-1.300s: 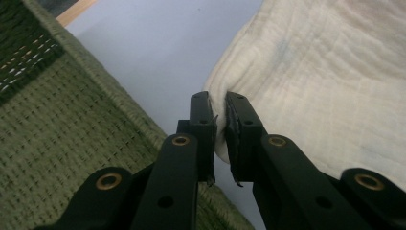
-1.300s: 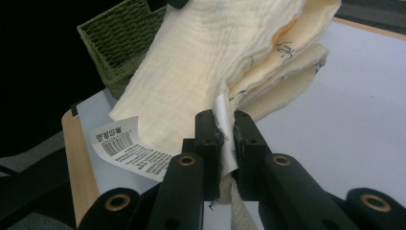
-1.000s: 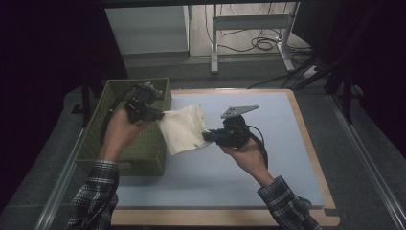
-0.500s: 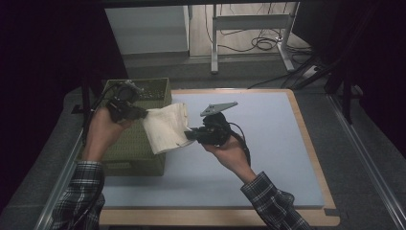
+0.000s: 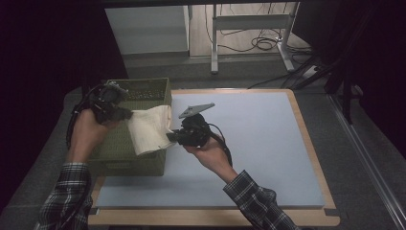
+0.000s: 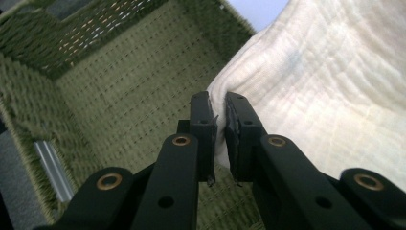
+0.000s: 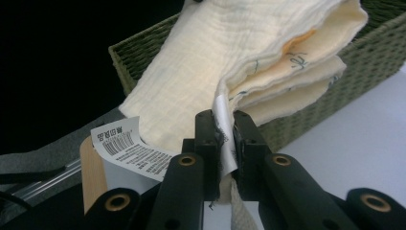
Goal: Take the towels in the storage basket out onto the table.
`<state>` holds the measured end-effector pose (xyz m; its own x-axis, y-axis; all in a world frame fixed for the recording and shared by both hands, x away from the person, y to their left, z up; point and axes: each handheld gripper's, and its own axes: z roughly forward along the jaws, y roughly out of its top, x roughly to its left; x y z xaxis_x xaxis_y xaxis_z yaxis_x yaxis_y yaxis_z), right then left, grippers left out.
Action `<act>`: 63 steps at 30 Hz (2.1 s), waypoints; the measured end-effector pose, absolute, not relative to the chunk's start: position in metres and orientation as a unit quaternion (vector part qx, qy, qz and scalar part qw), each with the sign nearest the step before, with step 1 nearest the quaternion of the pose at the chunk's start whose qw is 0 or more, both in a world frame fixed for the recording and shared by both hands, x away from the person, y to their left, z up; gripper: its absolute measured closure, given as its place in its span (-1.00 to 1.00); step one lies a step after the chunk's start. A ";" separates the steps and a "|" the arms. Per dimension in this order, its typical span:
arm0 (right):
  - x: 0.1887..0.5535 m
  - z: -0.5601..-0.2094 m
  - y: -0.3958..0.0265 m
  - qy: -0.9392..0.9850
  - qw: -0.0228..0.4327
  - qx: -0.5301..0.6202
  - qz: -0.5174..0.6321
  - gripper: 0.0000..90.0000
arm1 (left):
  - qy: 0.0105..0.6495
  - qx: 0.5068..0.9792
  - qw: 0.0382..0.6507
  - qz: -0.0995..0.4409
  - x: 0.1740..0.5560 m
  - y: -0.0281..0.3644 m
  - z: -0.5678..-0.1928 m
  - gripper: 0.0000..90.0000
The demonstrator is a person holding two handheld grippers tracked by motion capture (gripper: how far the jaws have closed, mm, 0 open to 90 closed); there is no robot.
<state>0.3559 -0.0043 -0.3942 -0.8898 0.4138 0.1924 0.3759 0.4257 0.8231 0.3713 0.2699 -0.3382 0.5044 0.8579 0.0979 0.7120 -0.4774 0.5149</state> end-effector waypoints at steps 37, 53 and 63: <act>0.349 -0.439 0.092 0.857 0.014 0.261 0.443 0.83 | 0.496 0.825 0.186 0.196 0.373 0.317 -0.385 0.84; 0.357 -0.453 0.102 0.861 0.006 0.285 0.422 0.82 | 0.496 0.826 0.183 0.195 0.384 0.317 -0.413 0.84; 0.358 -0.452 0.106 0.867 0.007 0.297 0.399 0.79 | 0.496 0.827 0.187 0.185 0.386 0.319 -0.426 0.83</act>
<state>0.3581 0.1062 -0.4521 -0.8229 0.5212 0.2260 0.5109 0.5047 0.6959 0.3857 0.3190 -0.4257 0.4386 0.8907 0.1200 0.7520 -0.4368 0.4936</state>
